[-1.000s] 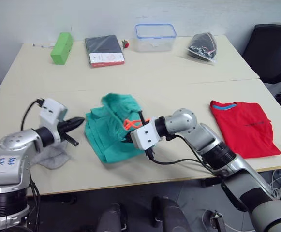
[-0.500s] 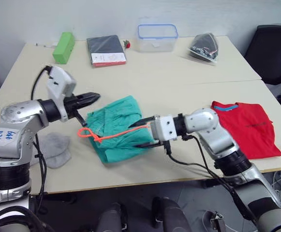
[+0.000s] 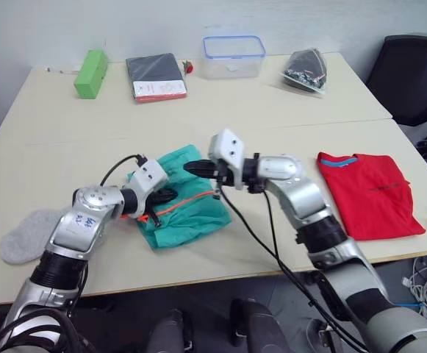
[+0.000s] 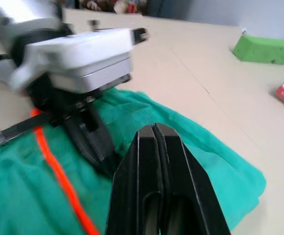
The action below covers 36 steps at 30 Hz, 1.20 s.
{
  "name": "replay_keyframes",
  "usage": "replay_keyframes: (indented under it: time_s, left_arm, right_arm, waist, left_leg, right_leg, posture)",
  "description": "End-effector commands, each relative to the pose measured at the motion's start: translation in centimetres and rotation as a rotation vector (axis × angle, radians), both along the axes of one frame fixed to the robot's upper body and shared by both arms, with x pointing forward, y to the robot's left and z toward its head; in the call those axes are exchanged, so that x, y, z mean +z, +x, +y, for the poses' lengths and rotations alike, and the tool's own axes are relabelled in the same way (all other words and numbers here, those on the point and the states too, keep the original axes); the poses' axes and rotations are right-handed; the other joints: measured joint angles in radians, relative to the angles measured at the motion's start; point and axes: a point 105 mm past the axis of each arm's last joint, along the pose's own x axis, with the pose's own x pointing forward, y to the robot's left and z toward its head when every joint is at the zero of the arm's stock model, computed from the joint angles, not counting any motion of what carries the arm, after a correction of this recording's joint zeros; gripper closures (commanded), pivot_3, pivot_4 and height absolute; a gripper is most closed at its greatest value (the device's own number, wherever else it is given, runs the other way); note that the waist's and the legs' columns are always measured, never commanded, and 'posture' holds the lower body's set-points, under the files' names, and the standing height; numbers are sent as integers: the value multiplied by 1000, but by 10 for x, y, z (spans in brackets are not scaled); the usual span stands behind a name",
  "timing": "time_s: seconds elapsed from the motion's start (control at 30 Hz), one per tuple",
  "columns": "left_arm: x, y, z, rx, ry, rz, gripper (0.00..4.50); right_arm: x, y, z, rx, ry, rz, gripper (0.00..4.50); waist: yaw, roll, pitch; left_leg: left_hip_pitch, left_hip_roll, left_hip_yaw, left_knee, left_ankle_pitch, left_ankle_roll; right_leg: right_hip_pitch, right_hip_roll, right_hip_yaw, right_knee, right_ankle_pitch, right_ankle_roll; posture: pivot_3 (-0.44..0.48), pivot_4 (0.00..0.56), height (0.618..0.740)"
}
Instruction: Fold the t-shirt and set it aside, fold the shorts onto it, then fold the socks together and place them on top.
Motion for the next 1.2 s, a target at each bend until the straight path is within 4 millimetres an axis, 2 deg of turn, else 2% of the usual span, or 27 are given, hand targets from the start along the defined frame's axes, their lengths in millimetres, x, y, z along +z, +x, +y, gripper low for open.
replay_keyframes:
  time_s: [0.03, 0.17, 0.23, 0.33, 0.5, 0.57, 0.63, 0.73, 0.8, 0.97, 1.1, 1.2]
  left_arm:
    - [-4, -6, -5, 30, -36, -18, 4500]
    - [-11, -14, -7, 51, -65, -9, 4500]
    - [-14, -17, -5, 70, -73, -4, 4500]
    - [-16, -19, -2, 90, -83, 0, 4500]
    - [-18, -19, 1, 100, -87, 3, 4500]
    - [-14, -16, 2, 103, -101, -14, 4500]
    - [-7, -14, 2, 96, -129, -40, 4500]
    - [5, -15, -4, 35, -181, -84, 4500]
    - [6, -20, -8, -29, -197, -91, 4500]
    - [6, -29, -5, -99, -217, -95, 4500]
    - [-1, -31, 3, -99, -187, -92, 4500]
    - [-1, -32, 6, -89, -184, -103, 4500]
  right_arm:
    - [-25, 19, 10, -73, -144, -93, 4476]
    - [-47, 47, -5, -254, -182, -47, 4476]
    - [-48, 58, -17, -342, -133, 5, 4476]
    - [-37, 68, -29, -427, 61, 172, 4476]
    - [-31, 84, -61, -551, 123, 254, 4476]
    - [-19, 84, -68, -523, 209, 332, 4476]
    - [-5, 78, -71, -424, 282, 442, 4476]
    - [12, 60, -80, -271, 348, 671, 3885]
    - [12, 48, -84, -213, 330, 803, 3214]
    - [-12, 24, -85, -141, 184, 980, 1480]
    - [-33, 21, -81, -169, 146, 1056, 18]
    - [-46, 16, -66, -150, 112, 1092, 18]
  waist:
    - [-2, 0, 0]
    - [-3, 0, 0]
    - [-7, 0, 0]
    - [-7, 0, 0]
    - [-11, 0, 0]
    - [-11, 1, 0]
    - [-10, 1, 0]
    - [-10, 1, 1]
    - [-9, 2, 1]
    - [-12, 2, 1]
    - [-11, 2, 1]
    - [-14, 2, 1]
  left_leg:
    - [0, 0, 0, 0, 0, 0]
    - [0, -2, -1, 0, 0, 0]
    - [0, -2, -1, 0, 0, 0]
    - [1, -2, -2, 0, 1, -1]
    - [1, -1, -2, 0, 1, -1]
    - [1, -1, -2, -1, 1, -1]
    - [1, -1, -2, -1, 1, -1]
    - [0, -1, -2, -1, 1, -1]
    - [0, 0, -2, -1, 1, -1]
    - [0, 0, -2, -1, 0, -1]
    - [0, 0, -2, -1, 0, -1]
    - [0, 0, -2, -1, 0, -2]
  right_leg:
    - [0, -1, 0, 0, 0, 0]
    - [0, -2, 2, 1, 0, 0]
    - [0, -3, 3, 2, 0, 0]
    - [1, -3, 2, 2, 0, 0]
    - [1, -3, 3, 2, 0, 0]
    - [1, -3, 2, 2, 0, 0]
    - [1, -3, 3, 2, 0, 0]
    - [1, -3, 2, 1, 0, 0]
    - [1, -3, 2, 1, 0, 0]
    - [1, -3, 2, -1, 0, -1]
    - [0, -3, 2, -3, -1, -1]
    - [0, -3, 2, -3, -1, -1]
  posture:
    - [0, 150, 740]
    - [0, 150, 740]
    - [0, 150, 740]
    - [0, 150, 740]
    - [0, 150, 740]
    - [0, 150, 740]
    - [0, 150, 740]
    - [0, 150, 740]
    - [0, 150, 740]
    - [0, 150, 740]
    - [0, 150, 740]
    - [0, 150, 740]
